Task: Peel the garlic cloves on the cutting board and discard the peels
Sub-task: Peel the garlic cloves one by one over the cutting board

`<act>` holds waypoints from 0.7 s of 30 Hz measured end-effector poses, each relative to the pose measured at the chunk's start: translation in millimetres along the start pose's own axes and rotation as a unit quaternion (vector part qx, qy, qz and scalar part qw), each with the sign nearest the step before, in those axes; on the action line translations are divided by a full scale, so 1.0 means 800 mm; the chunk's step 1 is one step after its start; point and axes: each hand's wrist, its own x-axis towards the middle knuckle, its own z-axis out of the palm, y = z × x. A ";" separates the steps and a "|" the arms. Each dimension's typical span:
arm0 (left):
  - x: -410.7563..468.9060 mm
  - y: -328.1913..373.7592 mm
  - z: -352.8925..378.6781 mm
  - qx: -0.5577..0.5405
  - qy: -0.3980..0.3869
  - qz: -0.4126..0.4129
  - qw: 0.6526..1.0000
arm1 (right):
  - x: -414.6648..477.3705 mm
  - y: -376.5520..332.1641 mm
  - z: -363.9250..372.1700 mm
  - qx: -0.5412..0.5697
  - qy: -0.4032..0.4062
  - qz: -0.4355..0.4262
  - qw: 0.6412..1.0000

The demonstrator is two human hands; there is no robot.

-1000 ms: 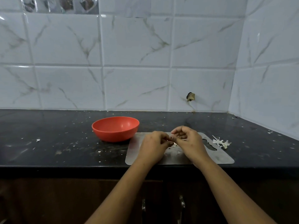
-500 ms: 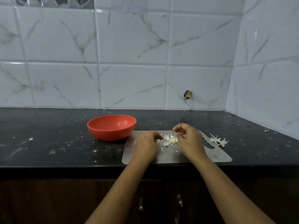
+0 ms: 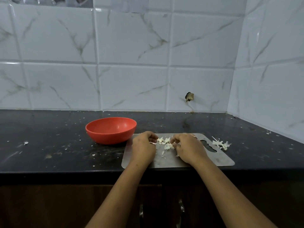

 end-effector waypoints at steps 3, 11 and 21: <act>-0.002 0.001 -0.001 0.016 -0.005 0.002 1.000 | -0.001 -0.003 -0.002 -0.050 -0.021 0.007 0.998; -0.004 0.000 0.001 0.026 -0.007 0.022 0.999 | -0.003 -0.007 -0.006 -0.041 -0.039 0.024 0.998; -0.006 0.002 0.000 0.036 -0.005 0.034 0.999 | -0.004 -0.006 -0.007 0.006 -0.039 0.014 0.999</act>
